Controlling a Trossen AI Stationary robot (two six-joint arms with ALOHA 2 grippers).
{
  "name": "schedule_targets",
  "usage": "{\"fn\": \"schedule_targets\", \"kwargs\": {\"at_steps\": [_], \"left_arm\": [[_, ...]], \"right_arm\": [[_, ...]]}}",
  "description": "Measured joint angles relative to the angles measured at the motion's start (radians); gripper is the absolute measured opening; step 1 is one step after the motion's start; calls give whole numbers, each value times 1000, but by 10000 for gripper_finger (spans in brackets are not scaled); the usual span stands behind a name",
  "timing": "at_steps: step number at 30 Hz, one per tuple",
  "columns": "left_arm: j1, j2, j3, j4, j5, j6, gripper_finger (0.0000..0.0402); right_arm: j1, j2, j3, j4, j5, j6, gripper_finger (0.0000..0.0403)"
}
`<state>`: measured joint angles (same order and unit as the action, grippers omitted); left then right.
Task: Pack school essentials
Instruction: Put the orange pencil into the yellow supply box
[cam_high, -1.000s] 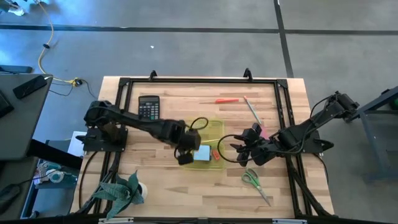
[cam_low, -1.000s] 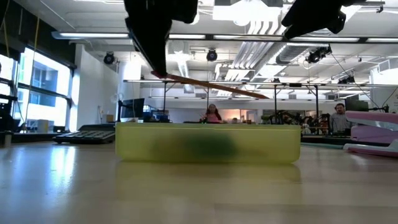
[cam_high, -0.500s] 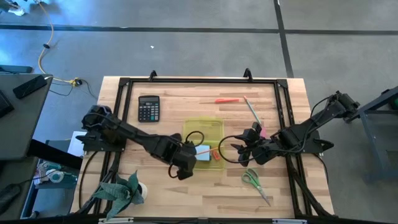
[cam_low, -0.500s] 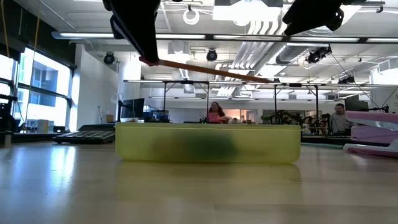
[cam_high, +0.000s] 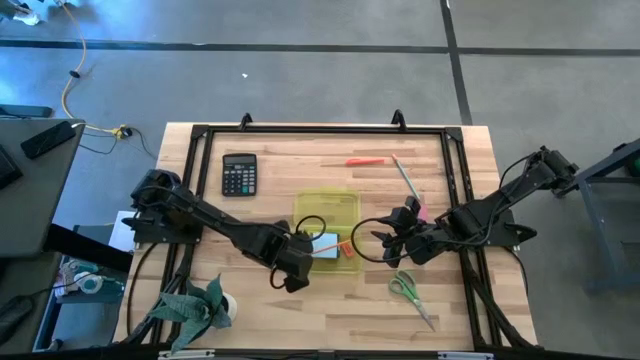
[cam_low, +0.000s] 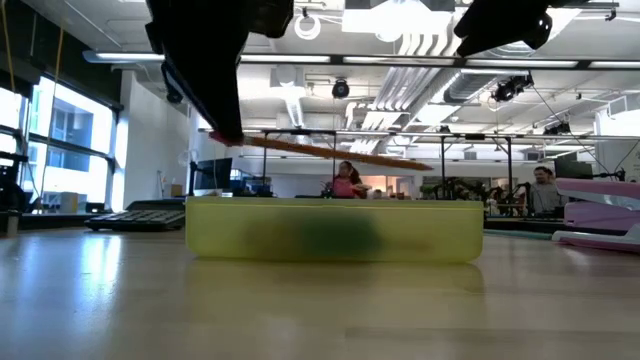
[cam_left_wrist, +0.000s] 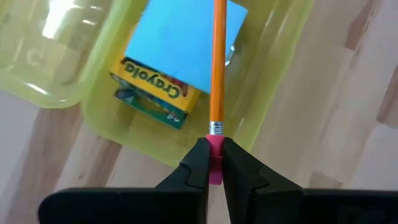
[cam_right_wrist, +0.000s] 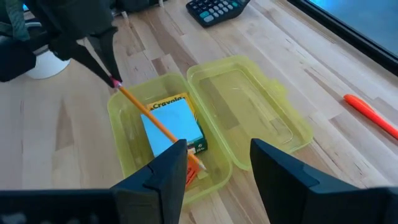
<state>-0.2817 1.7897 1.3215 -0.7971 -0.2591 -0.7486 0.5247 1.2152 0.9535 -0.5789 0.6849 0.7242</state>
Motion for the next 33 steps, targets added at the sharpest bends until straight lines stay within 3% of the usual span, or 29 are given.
{"fn": "schedule_targets", "kwargs": {"at_steps": [13,27,33], "left_arm": [[45,1,-99,116,76,18,15],[119,1,-100,118,153,45,15],[121,1,-100,117,182,42,40]], "right_arm": [[0,0,0,7,0,0,165],[0,0,0,7,0,0,165],[0,0,0,7,0,-3,165]]}}
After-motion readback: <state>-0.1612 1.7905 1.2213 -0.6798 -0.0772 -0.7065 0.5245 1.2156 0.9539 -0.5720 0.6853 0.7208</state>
